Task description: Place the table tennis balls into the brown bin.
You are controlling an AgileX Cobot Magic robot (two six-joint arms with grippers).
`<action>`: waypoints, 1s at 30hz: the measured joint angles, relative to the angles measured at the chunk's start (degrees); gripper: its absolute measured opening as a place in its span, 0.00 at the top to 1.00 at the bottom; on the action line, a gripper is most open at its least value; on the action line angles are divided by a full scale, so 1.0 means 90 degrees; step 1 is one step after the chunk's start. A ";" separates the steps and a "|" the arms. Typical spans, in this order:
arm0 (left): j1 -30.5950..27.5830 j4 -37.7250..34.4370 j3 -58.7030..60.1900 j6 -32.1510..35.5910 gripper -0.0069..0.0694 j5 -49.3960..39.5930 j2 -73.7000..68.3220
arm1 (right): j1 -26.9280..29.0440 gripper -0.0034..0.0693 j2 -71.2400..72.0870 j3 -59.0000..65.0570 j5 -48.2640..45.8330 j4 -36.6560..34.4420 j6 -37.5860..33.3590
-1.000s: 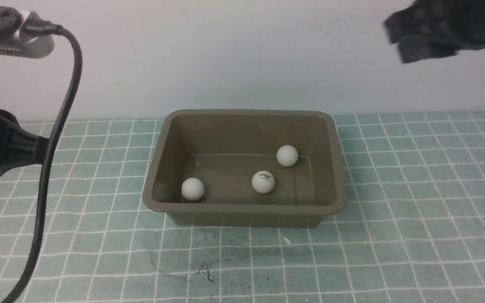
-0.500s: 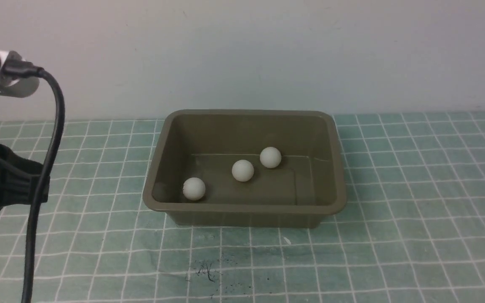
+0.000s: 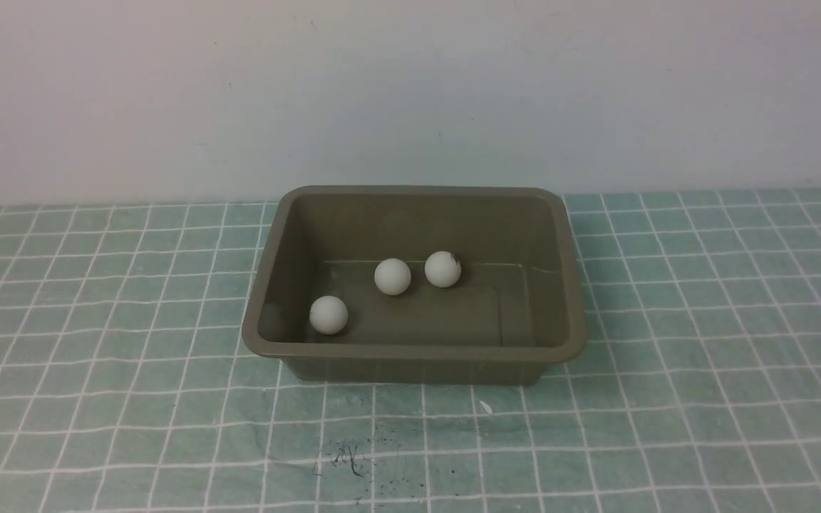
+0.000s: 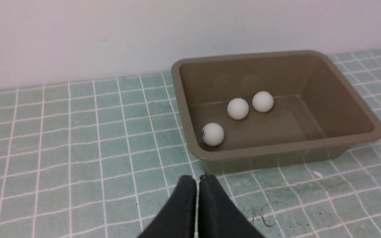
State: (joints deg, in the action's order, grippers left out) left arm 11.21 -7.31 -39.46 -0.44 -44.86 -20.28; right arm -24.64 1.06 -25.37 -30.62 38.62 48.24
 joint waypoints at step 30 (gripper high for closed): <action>-0.1166 0.0481 0.3884 0.0269 0.92 0.2933 0.2323 | 0.0000 0.97 0.0000 0.0006 -0.0067 0.0006 0.0039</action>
State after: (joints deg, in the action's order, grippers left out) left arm 0.72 -2.98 -4.50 1.98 -18.46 0.62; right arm -24.64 1.06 -25.32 -31.23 38.68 48.59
